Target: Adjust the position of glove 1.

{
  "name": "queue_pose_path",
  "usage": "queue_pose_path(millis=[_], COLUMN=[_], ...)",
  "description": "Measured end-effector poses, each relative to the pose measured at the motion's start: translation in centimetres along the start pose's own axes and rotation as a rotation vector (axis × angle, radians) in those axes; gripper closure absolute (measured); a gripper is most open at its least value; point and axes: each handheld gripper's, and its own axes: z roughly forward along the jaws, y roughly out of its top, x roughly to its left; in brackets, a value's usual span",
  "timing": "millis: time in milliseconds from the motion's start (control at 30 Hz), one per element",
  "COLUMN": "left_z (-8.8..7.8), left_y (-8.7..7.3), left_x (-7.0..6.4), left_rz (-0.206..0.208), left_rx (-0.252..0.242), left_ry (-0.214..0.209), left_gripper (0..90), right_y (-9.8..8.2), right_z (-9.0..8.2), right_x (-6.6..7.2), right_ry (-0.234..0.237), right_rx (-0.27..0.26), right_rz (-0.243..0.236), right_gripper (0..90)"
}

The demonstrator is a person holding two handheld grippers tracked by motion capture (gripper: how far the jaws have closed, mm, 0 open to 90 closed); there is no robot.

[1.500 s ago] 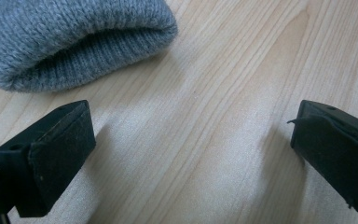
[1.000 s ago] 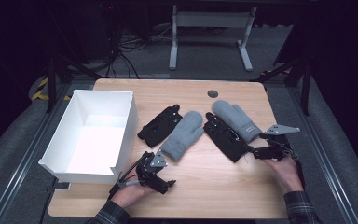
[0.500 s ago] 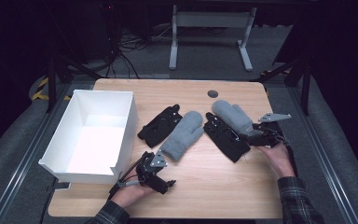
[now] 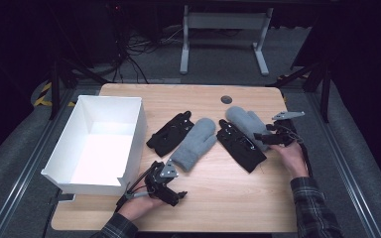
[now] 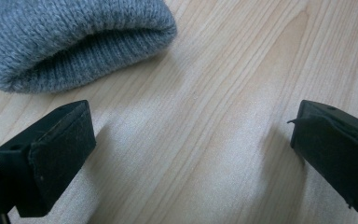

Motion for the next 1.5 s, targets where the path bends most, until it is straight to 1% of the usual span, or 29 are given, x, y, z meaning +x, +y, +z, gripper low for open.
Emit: queue_pose_path(millis=[200,267,333,367,400,533,567,767,800,933,1033,1167,1267,1433,1467,1500], left_z=[0.0,0.0,0.0,0.0,0.0,0.0,0.0,0.0,0.0,0.0,0.0,0.0,0.0,0.0,0.0,0.0], left_y=[0.0,0.0,0.0,0.0,0.0,0.0,0.0,0.0,0.0,0.0,0.0,0.0,0.0,0.0,0.0,0.0], left_x=[0.0,0.0,0.0,0.0,0.0,0.0,0.0,0.0,0.0,0.0,0.0,0.0,0.0,0.0,0.0,0.0], left_rz=[0.000,0.000,0.000,0.000,0.000,-0.001,-0.001,0.000,-0.001,-0.001,-0.001,-0.001,-0.001,-0.001,-0.001,-0.002], left_rx=[0.000,0.000,0.000,0.000,0.000,0.000,0.000,0.000,0.000,0.000,0.000,0.000,0.000,0.000,0.000,-0.001], left_ry=[0.000,0.000,0.000,0.001,0.000,0.001,0.001,0.001,0.001,0.001,0.001,0.001,0.001,0.001,0.001,0.001], left_gripper=[0.1,0.1,0.1,0.1,0.1,0.1,0.1,0.1,0.1,0.1,0.1,0.1,0.1,0.1,0.1,0.1], right_y=[0.4,0.5,0.4,0.3,0.3,0.1,0.0,-0.2,-0.3,-0.2,-0.2,0.0,0.2,0.4,0.4,0.5], right_z=[1.3,1.7,1.8,1.9,2.0,2.4,2.4,2.3,2.3,2.1,2.0,1.5,0.9,-0.4,-0.4,-0.8], right_x=[-0.4,-0.4,-0.4,-0.5,-0.5,-0.4,-0.4,-0.5,-0.5,-0.5,-0.6,-0.7,-0.8,-0.9,-0.9,-0.9], right_ry=[0.004,-0.004,-0.006,-0.003,-0.002,-0.012,-0.013,-0.014,-0.022,-0.026,-0.021,-0.035,-0.046,-0.042,-0.042,-0.039], right_rx=[0.019,0.038,0.045,0.049,0.052,0.071,0.070,0.058,0.054,0.054,0.051,0.024,0.001,-0.048,-0.048,-0.058], right_rz=[0.000,-0.009,-0.014,-0.006,-0.005,-0.031,-0.037,-0.042,-0.043,-0.043,-0.035,-0.023,-0.014,0.002,0.002,0.007], right_gripper=[30.1,32.8,34.0,35.3,37.1,45.7,48.1,65.5,68.3,76.5,79.2,80.2,80.3,80.4,80.4,80.5])
